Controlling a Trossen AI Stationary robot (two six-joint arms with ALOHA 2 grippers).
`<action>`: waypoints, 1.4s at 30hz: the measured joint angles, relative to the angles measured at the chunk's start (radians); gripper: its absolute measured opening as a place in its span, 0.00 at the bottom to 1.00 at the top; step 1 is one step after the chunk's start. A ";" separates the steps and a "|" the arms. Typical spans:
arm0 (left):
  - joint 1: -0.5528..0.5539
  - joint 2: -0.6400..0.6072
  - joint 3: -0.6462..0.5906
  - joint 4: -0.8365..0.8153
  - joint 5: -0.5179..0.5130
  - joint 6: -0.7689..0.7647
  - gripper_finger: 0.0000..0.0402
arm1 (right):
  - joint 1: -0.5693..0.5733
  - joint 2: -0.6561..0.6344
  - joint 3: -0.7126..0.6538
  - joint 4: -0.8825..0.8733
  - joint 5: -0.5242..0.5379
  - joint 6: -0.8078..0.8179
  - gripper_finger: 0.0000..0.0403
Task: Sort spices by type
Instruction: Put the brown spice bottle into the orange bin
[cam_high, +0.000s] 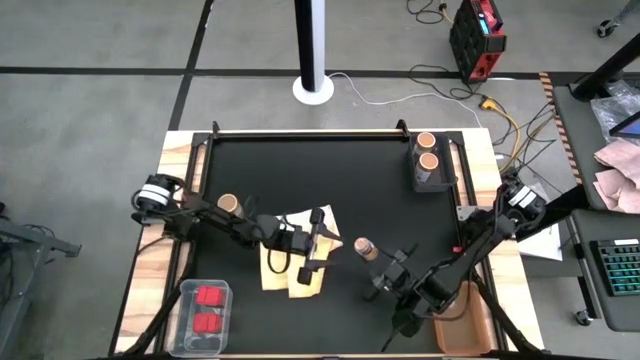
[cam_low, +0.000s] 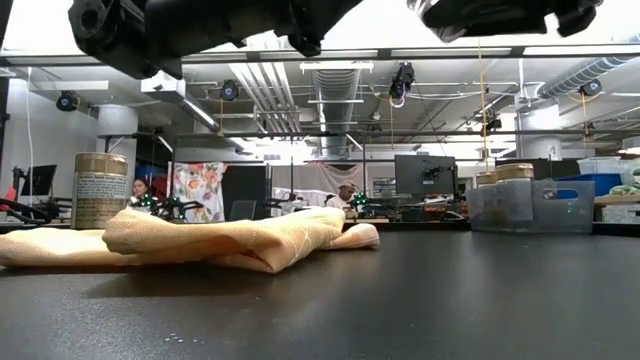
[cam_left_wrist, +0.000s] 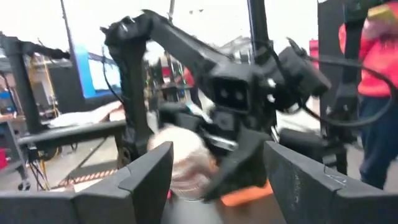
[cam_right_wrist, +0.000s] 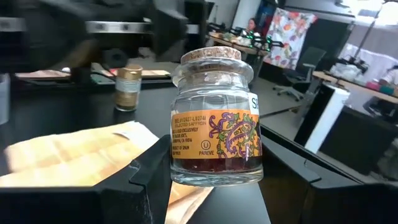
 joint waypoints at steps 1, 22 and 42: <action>0.006 -0.001 -0.009 0.020 0.000 -0.009 0.58 | 0.008 -0.002 0.000 0.000 0.001 -0.006 0.46; 0.027 -0.017 -0.025 0.038 0.280 -0.034 0.82 | -0.029 -0.006 0.045 0.485 -0.326 -0.597 0.46; -0.006 -0.040 -0.024 0.085 0.305 -0.029 0.82 | -0.225 0.076 -0.055 1.122 -0.822 -1.020 0.46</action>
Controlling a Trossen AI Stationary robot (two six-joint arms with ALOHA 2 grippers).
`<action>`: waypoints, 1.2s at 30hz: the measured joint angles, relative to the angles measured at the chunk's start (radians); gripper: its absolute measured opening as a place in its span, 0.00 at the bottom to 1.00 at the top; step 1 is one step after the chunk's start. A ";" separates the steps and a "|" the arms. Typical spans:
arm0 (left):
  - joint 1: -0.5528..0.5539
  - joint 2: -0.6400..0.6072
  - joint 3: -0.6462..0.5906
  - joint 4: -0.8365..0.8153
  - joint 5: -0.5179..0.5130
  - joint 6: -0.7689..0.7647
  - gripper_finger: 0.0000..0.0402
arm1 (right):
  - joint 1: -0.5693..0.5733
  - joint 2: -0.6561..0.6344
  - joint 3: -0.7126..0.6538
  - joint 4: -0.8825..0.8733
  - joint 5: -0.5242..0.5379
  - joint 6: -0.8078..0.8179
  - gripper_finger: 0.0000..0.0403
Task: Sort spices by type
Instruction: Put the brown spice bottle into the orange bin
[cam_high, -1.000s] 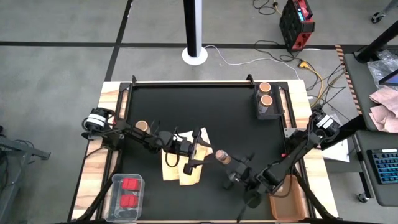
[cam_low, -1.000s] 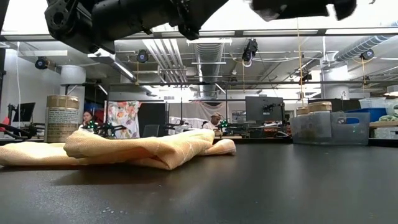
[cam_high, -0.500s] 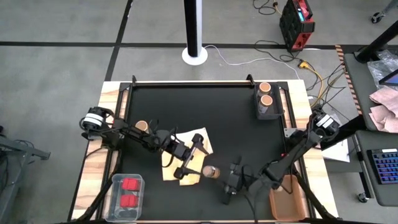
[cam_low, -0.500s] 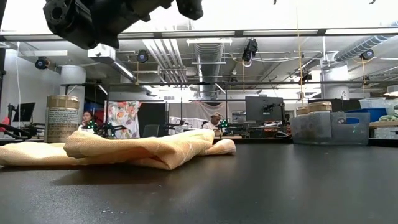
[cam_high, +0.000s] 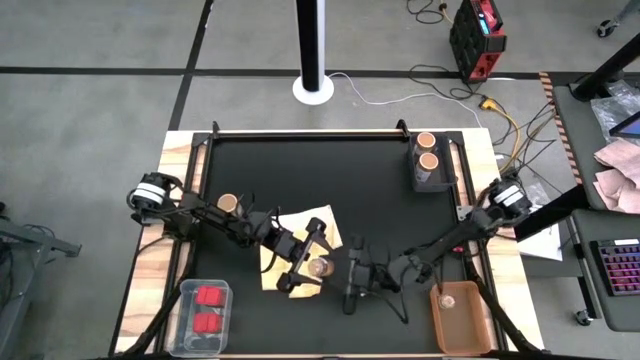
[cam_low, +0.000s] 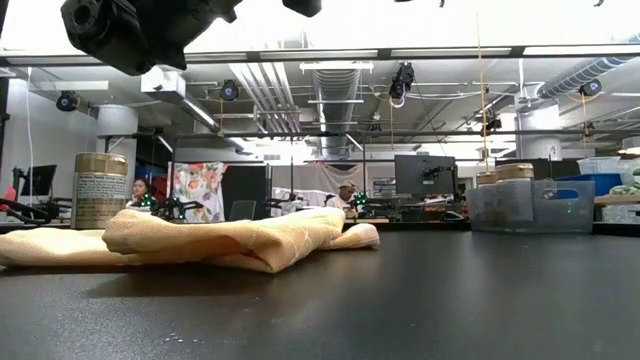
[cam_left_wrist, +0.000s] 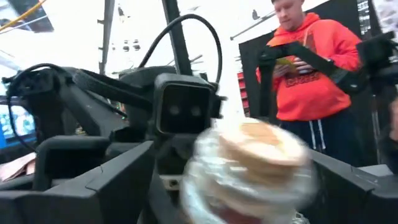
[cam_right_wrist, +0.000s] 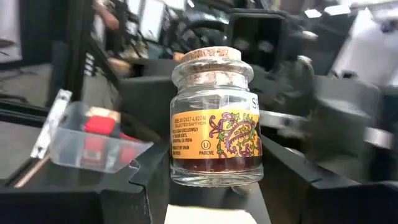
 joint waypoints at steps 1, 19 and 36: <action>0.000 0.000 0.000 -0.003 -0.005 -0.001 0.82 | -0.002 0.017 0.000 0.039 -0.024 -0.024 0.46; -0.020 -0.002 -0.001 -0.018 -0.005 -0.009 0.43 | -0.003 0.160 -0.002 0.369 -0.020 -0.183 0.52; -0.019 -0.134 -0.003 -0.451 -0.166 0.046 0.42 | 0.019 0.113 -0.001 0.070 0.233 0.017 0.75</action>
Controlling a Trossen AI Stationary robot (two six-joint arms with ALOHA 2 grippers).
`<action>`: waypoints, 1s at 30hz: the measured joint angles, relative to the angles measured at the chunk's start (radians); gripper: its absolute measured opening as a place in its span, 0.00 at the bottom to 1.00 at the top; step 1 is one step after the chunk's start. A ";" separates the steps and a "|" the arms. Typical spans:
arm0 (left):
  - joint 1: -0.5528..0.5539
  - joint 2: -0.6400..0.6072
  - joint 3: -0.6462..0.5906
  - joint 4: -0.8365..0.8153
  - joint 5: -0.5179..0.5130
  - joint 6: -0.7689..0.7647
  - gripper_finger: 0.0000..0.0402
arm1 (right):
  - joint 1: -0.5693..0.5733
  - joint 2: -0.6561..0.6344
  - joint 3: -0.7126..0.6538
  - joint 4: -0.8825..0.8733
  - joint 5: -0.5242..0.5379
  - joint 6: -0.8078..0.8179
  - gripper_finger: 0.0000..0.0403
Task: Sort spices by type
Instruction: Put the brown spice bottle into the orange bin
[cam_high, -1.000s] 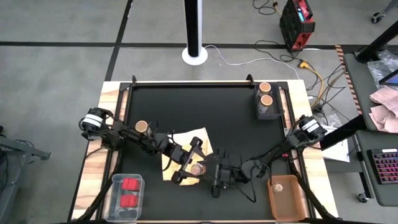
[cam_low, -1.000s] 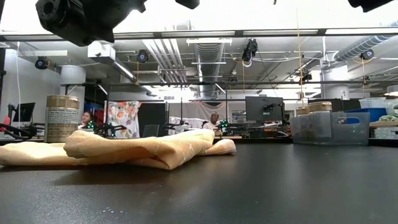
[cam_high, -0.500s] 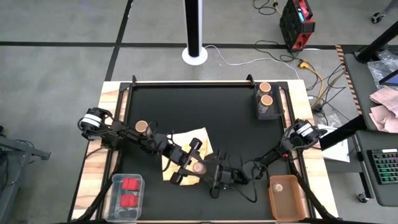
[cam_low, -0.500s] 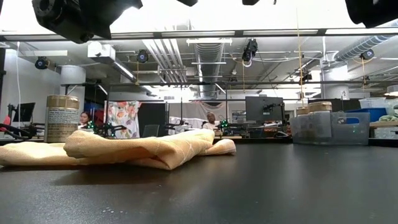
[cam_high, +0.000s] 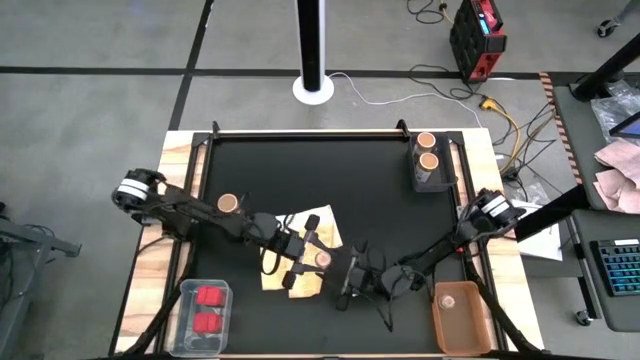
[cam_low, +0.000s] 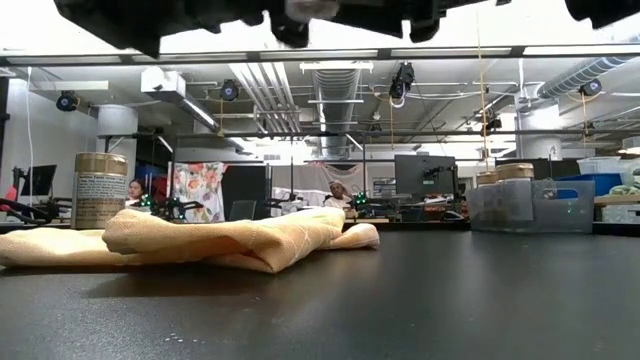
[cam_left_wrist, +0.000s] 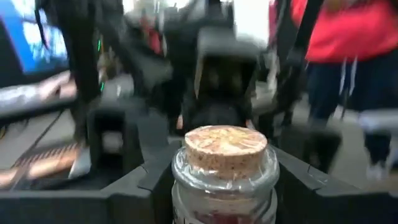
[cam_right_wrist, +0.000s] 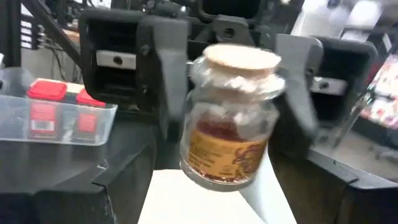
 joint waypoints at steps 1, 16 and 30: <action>-0.001 -0.020 0.001 -0.050 -0.017 0.015 0.42 | 0.000 -0.011 0.000 -0.033 0.001 0.031 0.76; 0.002 -0.272 0.001 -0.769 -0.097 -0.021 0.43 | 0.006 -0.153 0.218 -0.972 -0.028 0.298 0.75; 0.003 -0.185 0.023 -0.775 0.142 -0.139 0.43 | -0.047 -0.132 0.448 -1.189 -0.319 -0.002 0.76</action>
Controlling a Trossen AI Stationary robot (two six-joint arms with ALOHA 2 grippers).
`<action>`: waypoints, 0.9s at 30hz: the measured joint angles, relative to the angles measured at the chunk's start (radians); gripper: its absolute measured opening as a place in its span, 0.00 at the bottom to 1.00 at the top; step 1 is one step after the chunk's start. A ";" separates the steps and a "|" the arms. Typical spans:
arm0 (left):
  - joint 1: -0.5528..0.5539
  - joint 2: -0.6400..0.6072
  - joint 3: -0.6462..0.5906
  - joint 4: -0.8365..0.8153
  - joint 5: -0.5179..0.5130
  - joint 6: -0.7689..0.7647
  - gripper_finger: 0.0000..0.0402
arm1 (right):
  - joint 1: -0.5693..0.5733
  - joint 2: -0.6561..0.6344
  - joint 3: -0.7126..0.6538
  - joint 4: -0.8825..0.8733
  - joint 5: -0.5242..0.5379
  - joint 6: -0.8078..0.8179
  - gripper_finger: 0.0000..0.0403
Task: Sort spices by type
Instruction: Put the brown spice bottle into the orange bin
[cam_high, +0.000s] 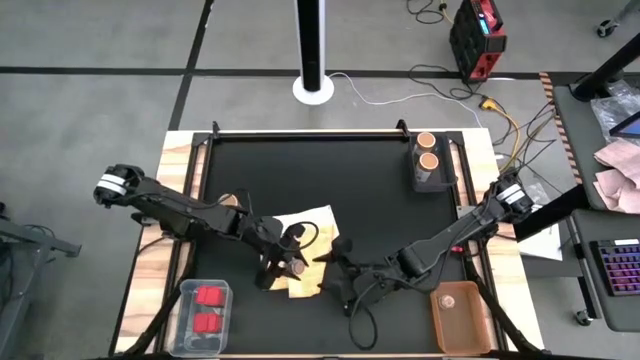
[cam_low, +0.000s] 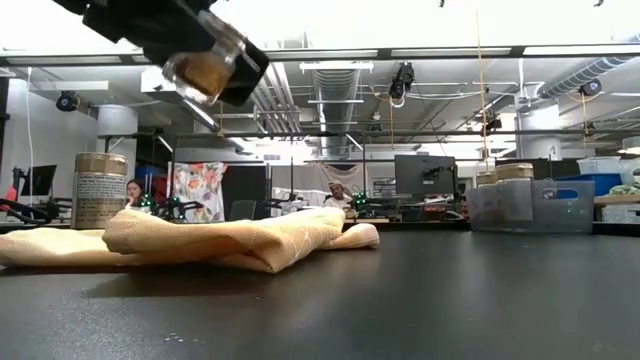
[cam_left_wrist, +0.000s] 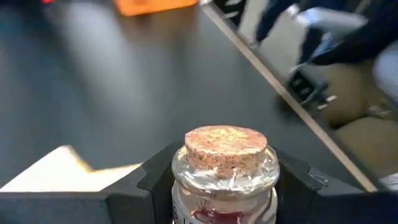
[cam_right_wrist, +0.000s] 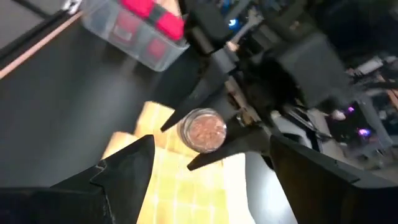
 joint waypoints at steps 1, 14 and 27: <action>0.000 0.013 0.011 0.003 0.017 -0.002 0.43 | 0.000 0.002 0.001 -0.004 -0.010 -0.011 0.76; 0.001 0.243 0.285 -0.111 0.078 0.005 0.43 | -0.007 0.054 0.033 -0.054 -0.036 -0.049 0.75; 0.013 0.248 0.342 -0.149 0.076 0.011 0.43 | 0.024 0.054 0.033 -0.154 -0.027 -0.046 0.68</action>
